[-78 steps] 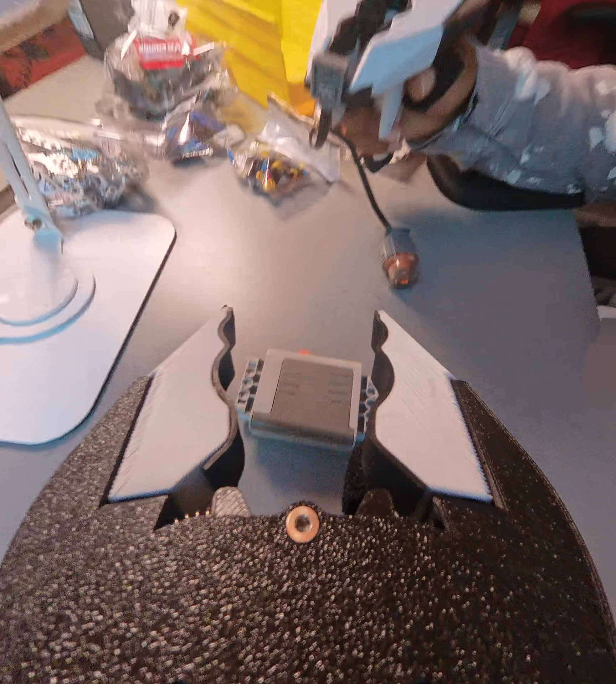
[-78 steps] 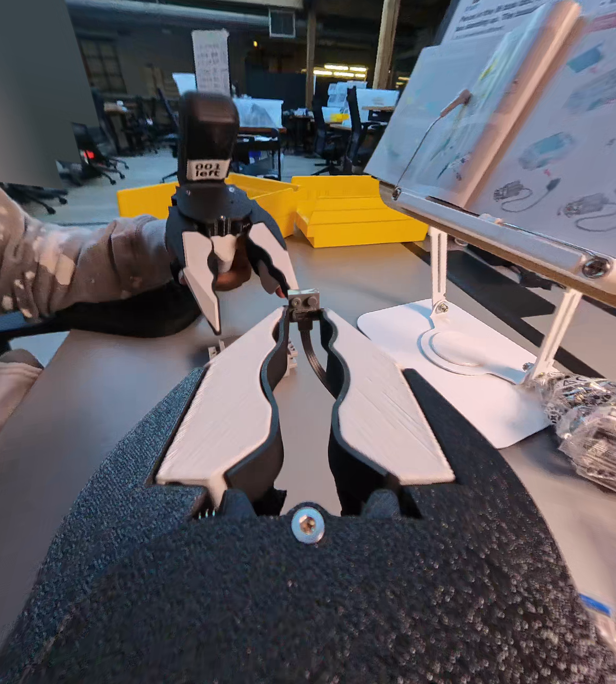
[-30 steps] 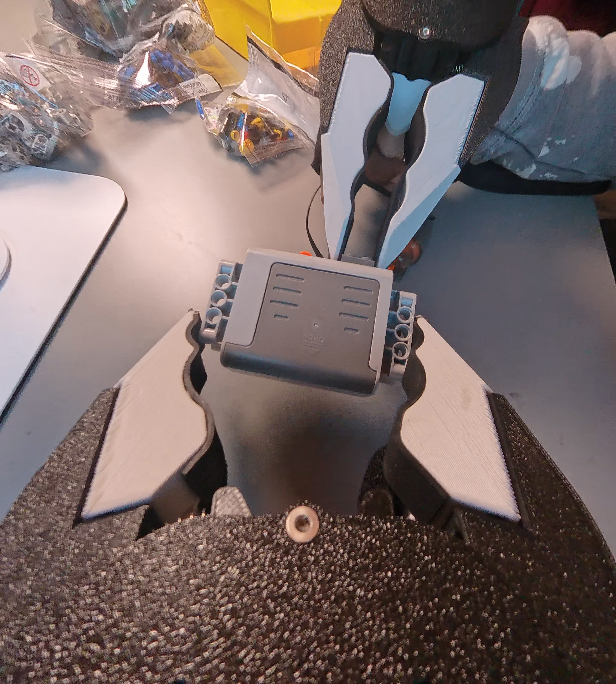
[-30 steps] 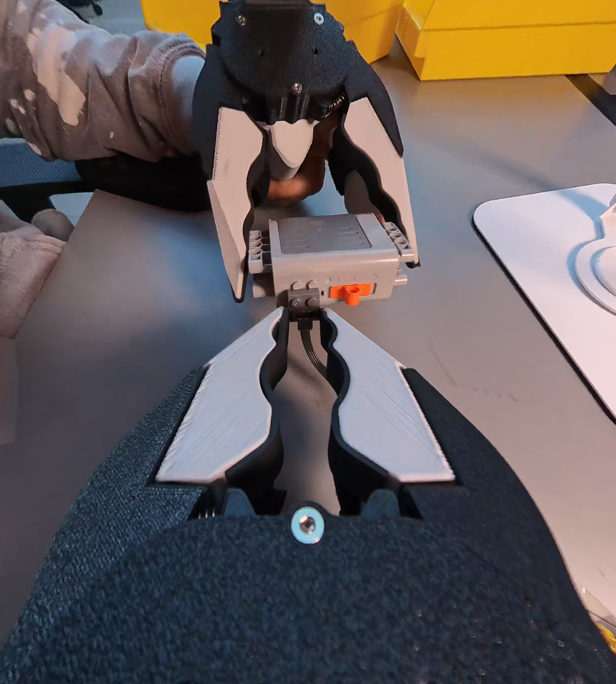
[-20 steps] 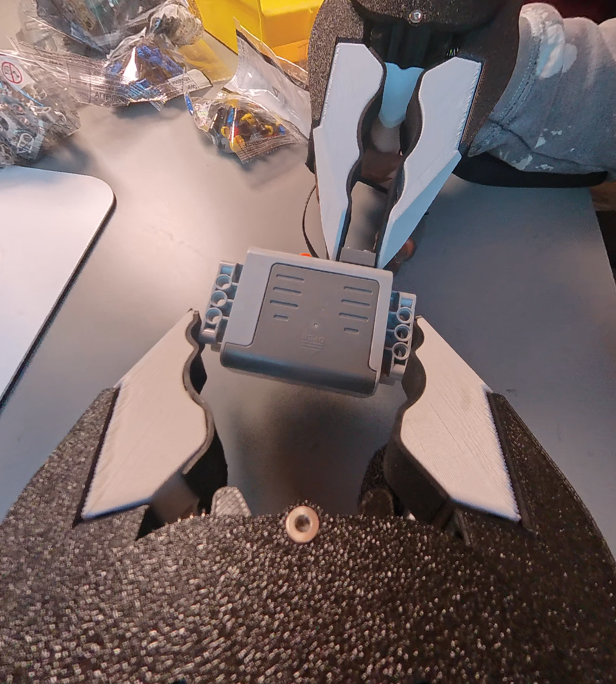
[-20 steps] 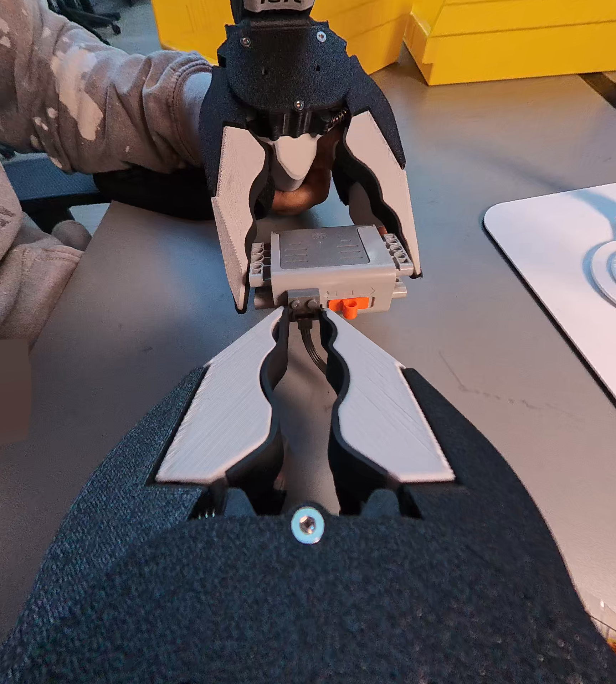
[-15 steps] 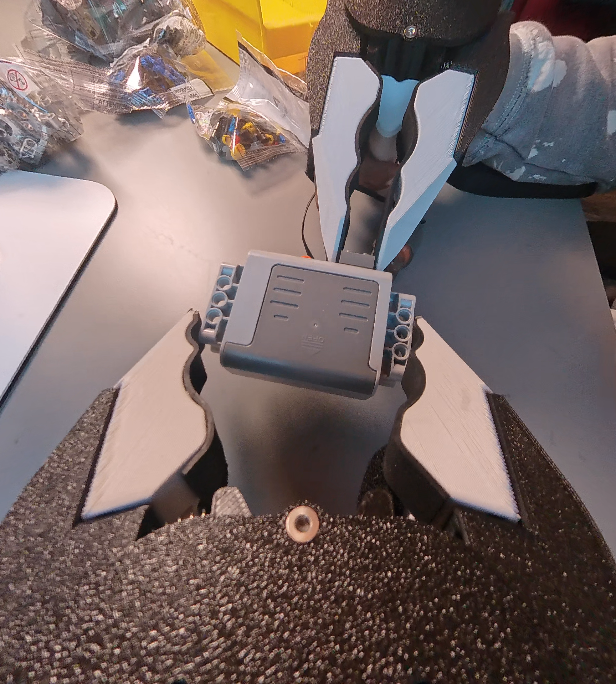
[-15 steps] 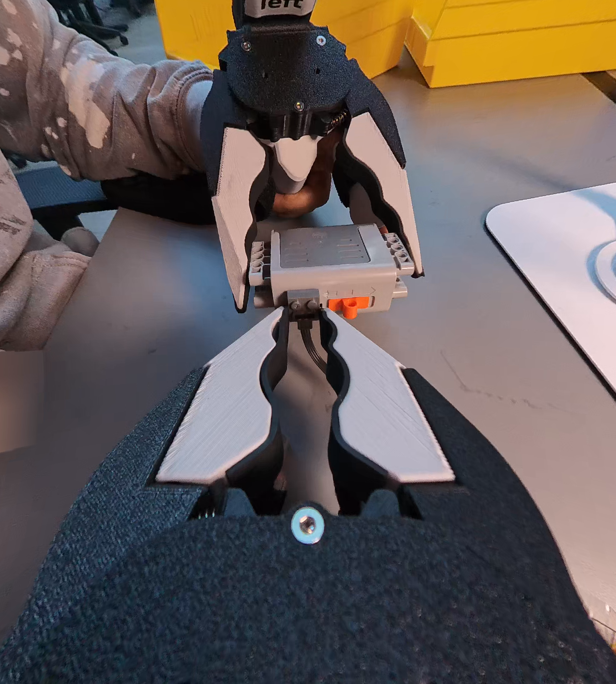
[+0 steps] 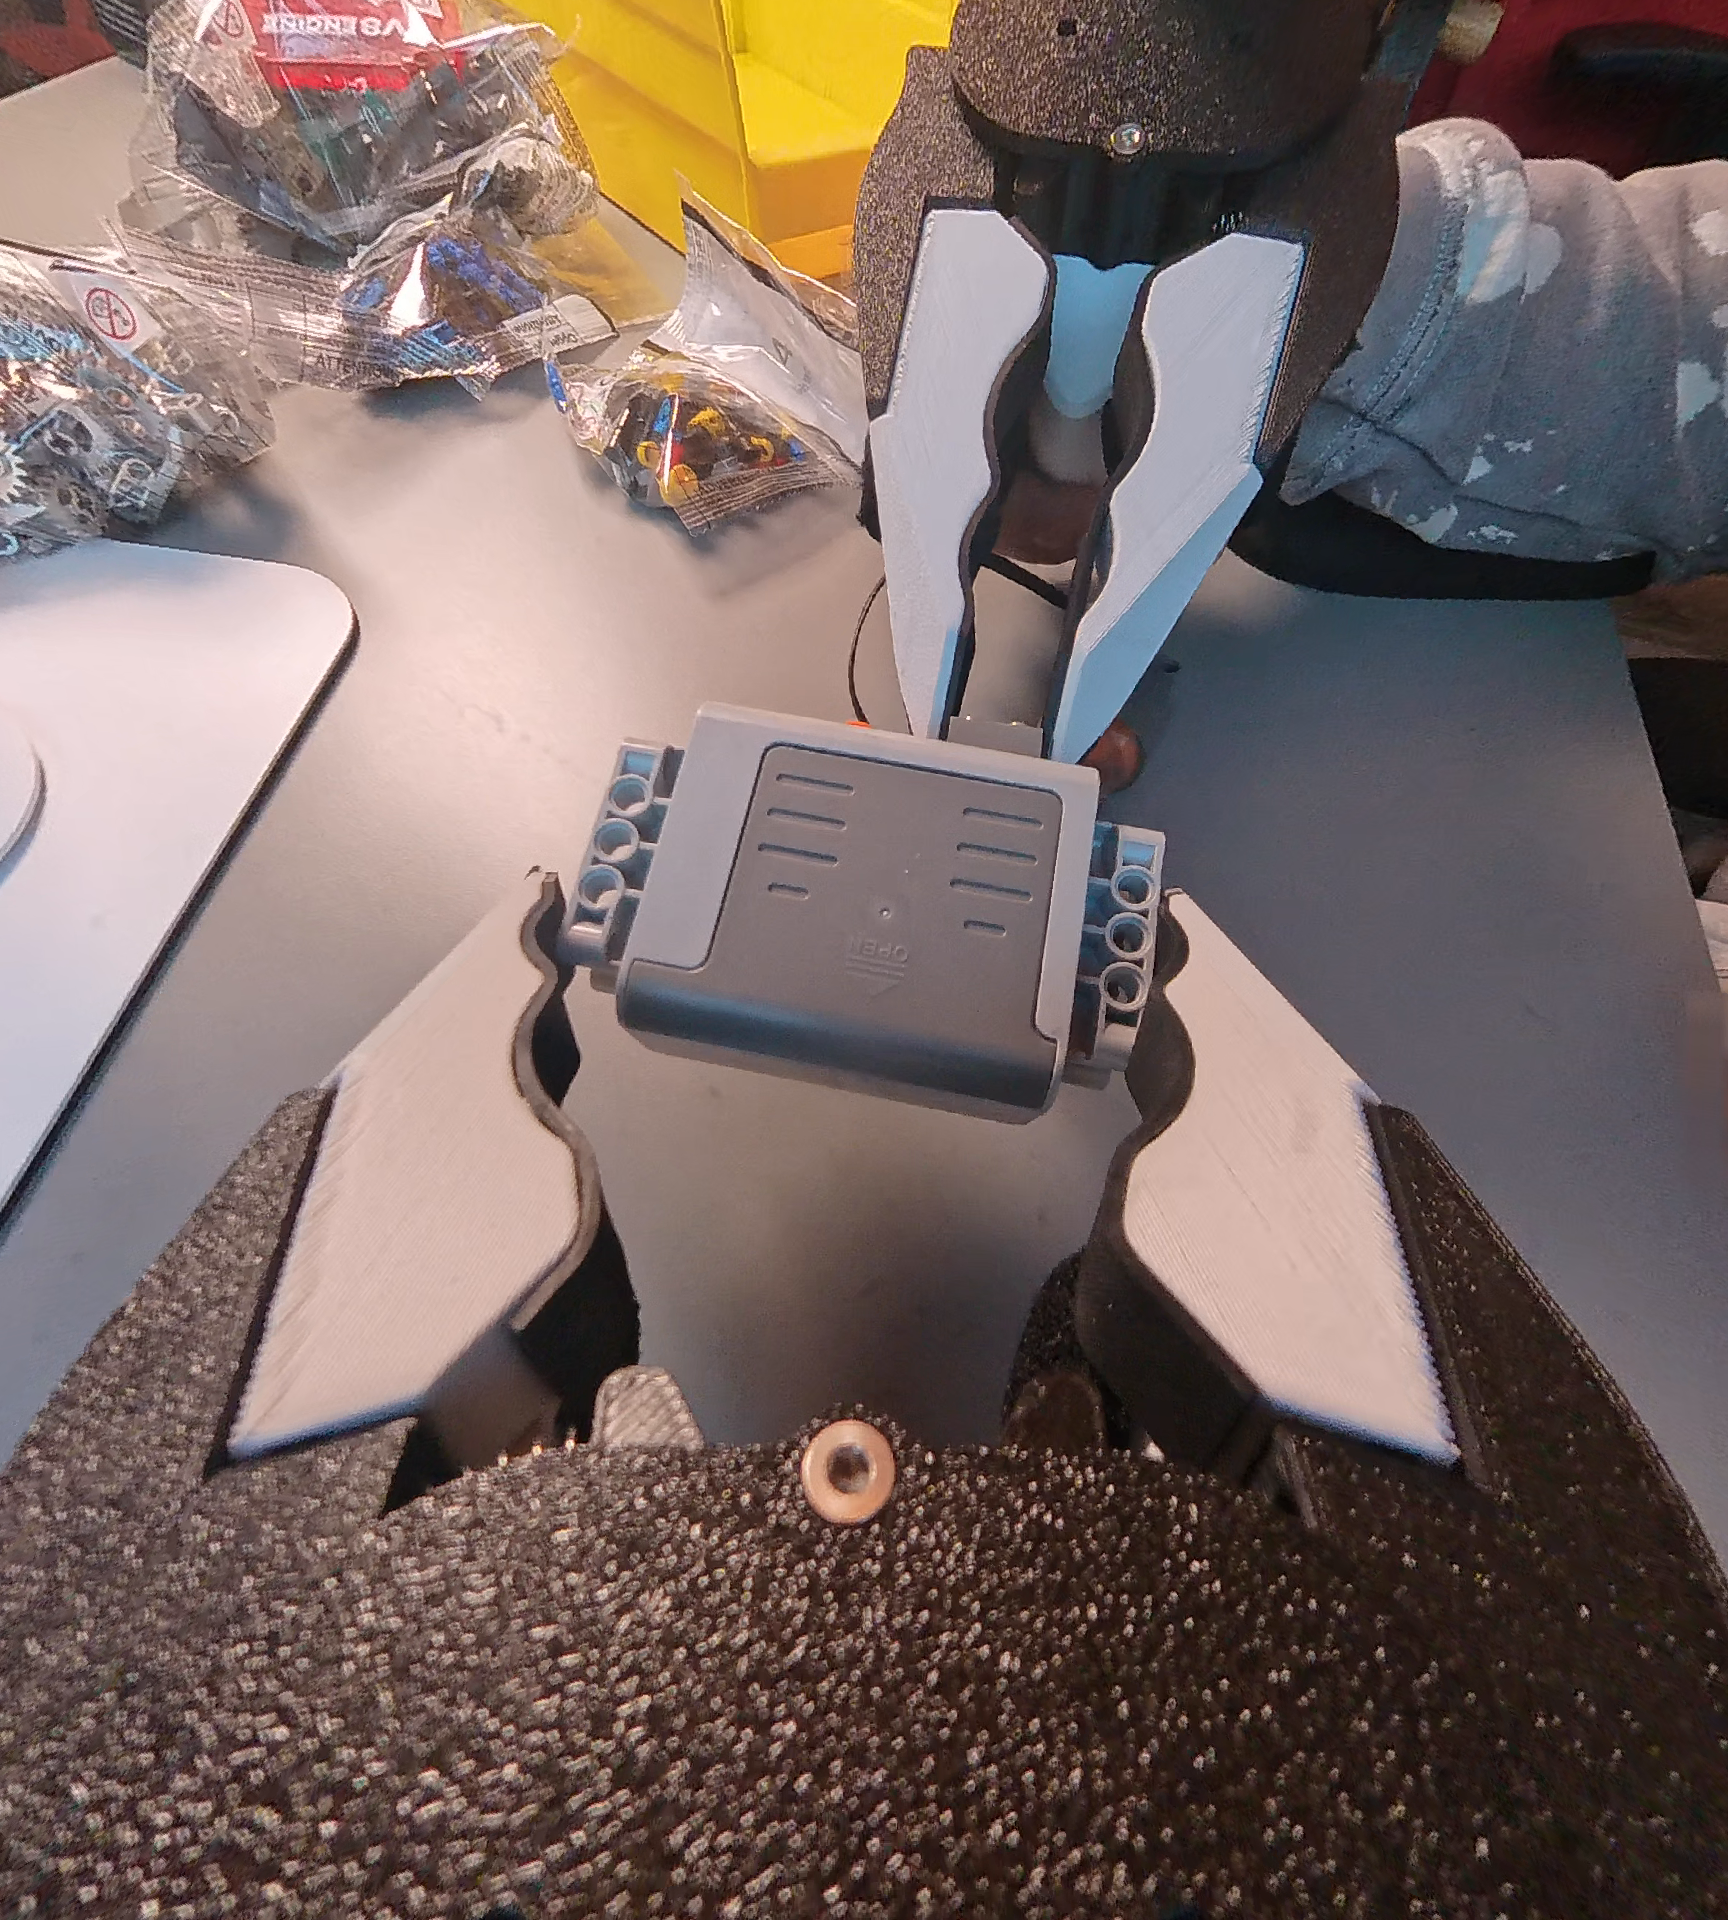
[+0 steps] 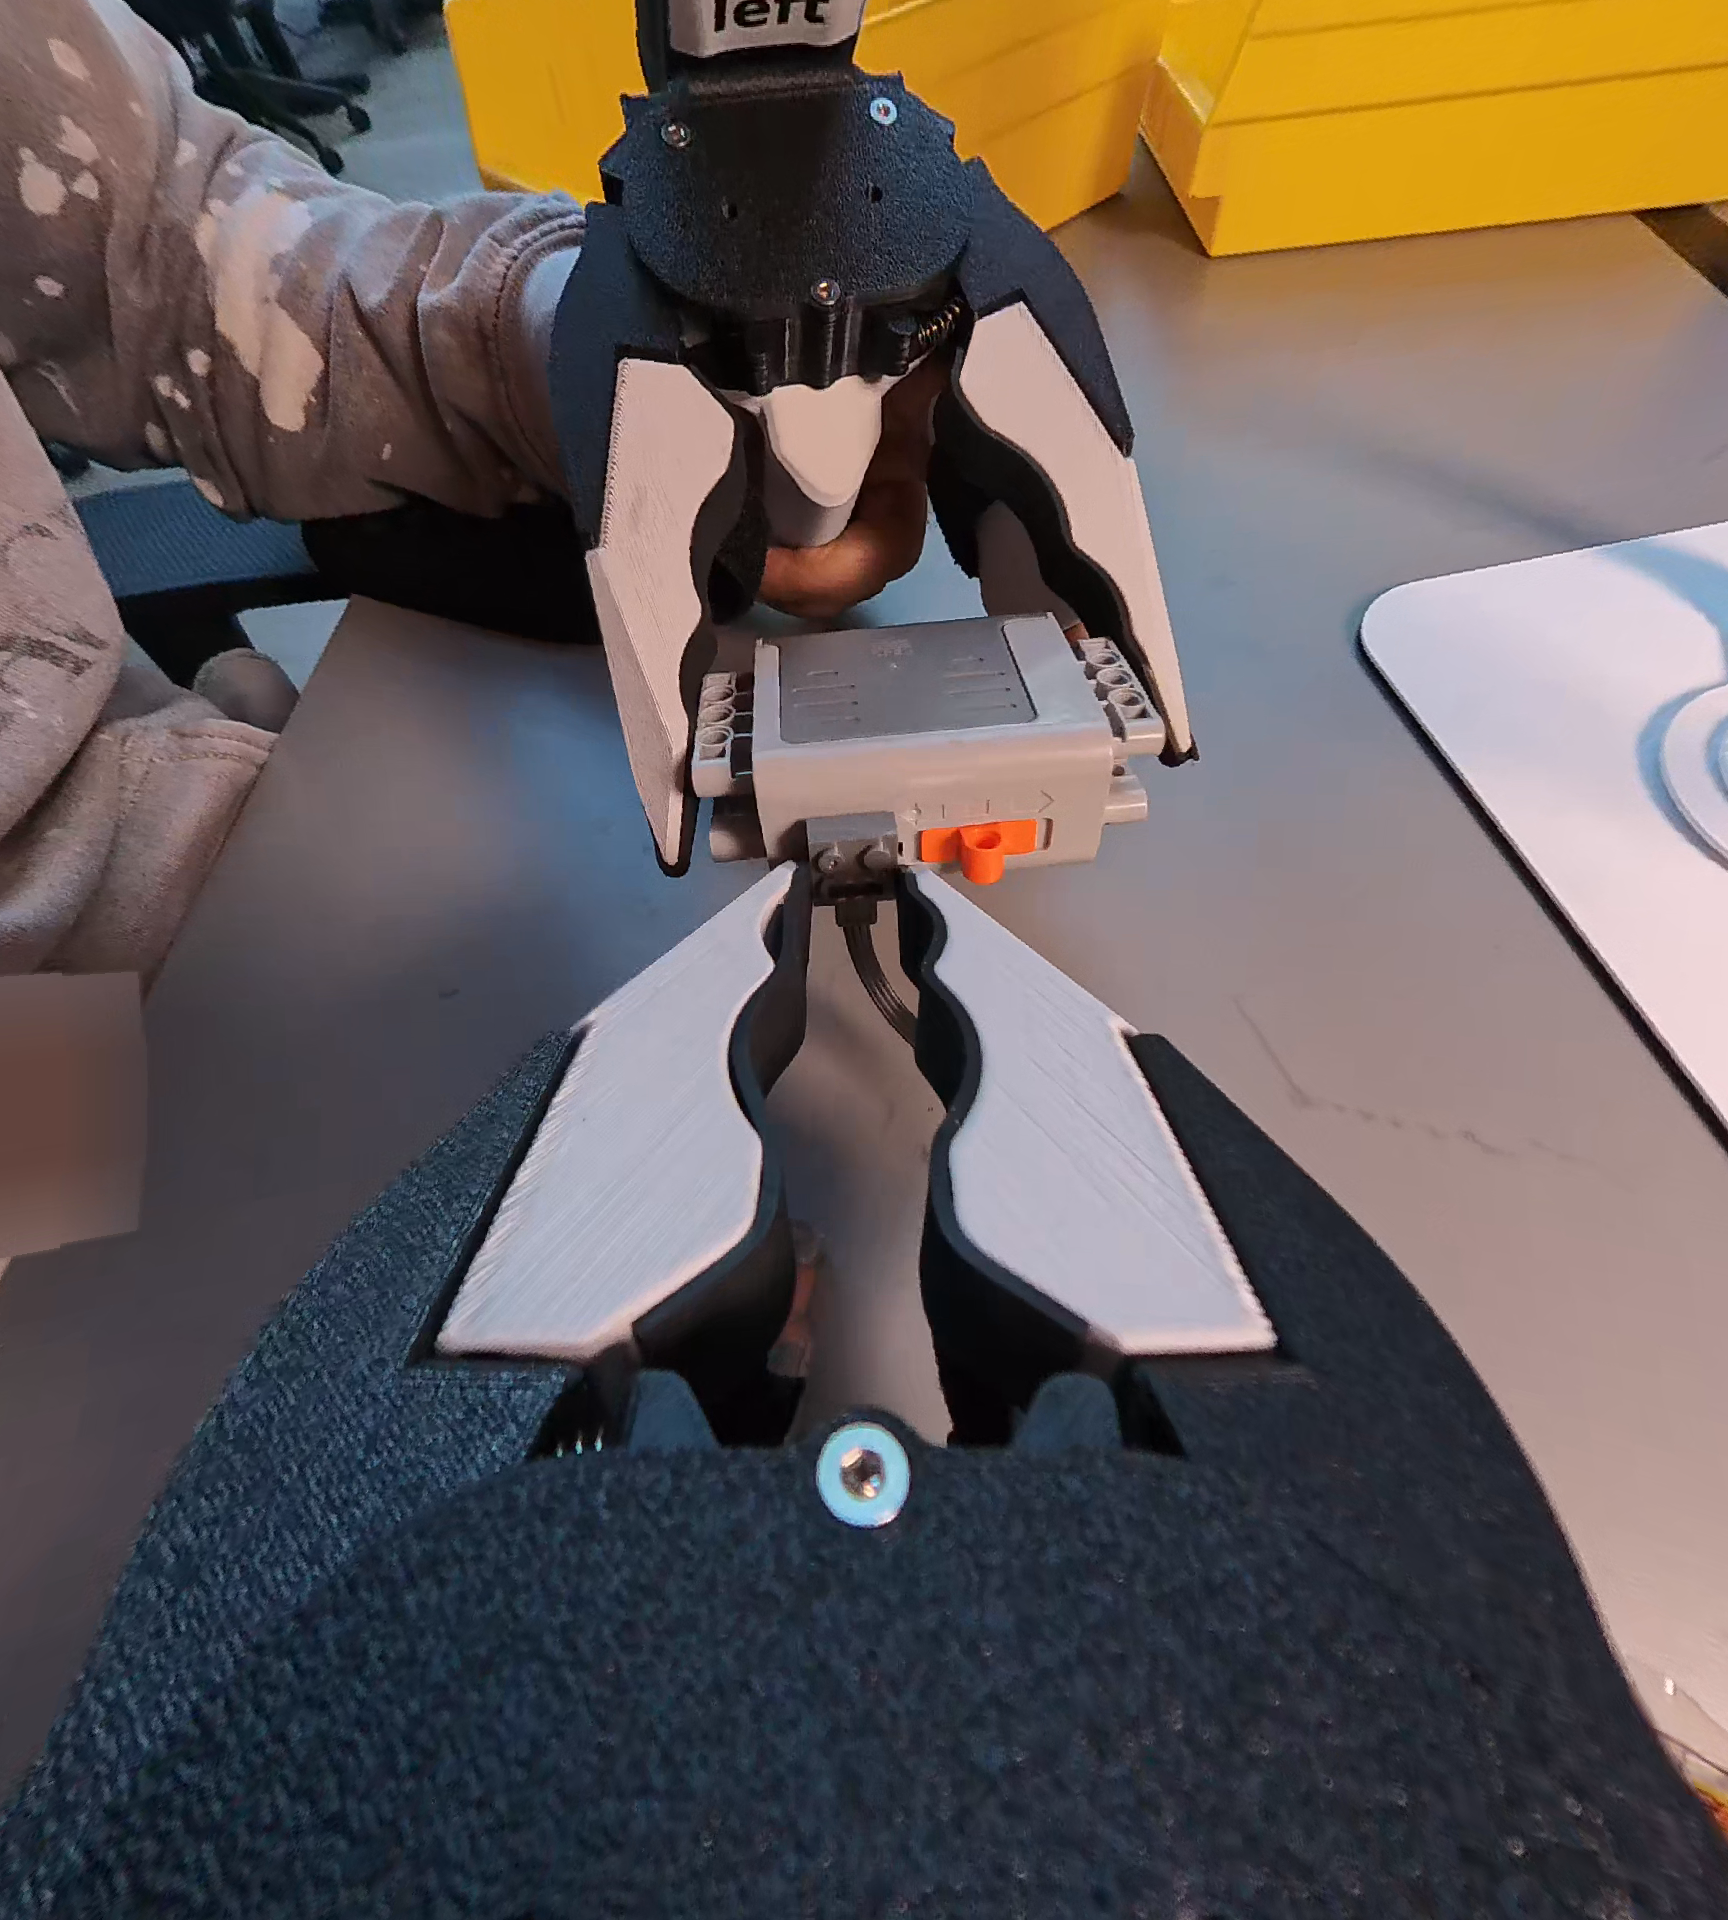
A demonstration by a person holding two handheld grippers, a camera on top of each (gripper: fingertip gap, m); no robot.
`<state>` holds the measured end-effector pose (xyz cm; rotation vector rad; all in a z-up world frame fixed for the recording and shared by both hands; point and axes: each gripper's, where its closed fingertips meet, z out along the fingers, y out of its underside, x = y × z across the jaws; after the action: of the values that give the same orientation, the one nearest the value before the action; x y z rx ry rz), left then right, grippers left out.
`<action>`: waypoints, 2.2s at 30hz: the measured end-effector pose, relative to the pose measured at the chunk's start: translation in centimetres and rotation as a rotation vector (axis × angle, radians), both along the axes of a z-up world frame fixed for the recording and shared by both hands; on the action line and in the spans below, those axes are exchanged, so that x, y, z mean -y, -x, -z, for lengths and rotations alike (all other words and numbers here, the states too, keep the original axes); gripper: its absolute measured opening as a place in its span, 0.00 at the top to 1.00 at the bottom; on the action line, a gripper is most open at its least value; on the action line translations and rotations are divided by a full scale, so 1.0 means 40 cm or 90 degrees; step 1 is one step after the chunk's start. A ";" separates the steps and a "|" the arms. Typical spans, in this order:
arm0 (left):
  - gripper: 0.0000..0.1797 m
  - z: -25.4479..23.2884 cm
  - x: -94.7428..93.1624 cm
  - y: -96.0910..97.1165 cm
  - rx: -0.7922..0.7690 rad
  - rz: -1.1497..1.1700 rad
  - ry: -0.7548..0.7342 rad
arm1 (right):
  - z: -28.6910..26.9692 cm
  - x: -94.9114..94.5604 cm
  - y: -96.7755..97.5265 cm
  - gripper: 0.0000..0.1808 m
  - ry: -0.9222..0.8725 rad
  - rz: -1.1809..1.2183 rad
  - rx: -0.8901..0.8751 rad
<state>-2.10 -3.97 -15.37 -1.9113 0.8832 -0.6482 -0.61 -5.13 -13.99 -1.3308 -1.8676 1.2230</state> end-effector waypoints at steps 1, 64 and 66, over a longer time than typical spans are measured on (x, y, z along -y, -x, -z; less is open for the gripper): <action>0.41 0.001 -0.001 0.000 -0.004 -0.001 -0.002 | 0.002 0.000 0.001 0.91 -0.006 0.000 0.004; 0.43 0.088 0.029 0.044 -0.295 0.068 0.105 | 0.052 0.006 -0.008 0.87 -0.048 -0.027 0.128; 0.43 0.114 0.023 0.042 -0.349 0.077 0.110 | 0.050 0.005 -0.010 0.87 -0.047 -0.023 0.123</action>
<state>-3.78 -4.91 -19.91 -2.2514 1.3263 -0.2698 -0.23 -5.32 -16.00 -1.4231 -2.0580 1.0634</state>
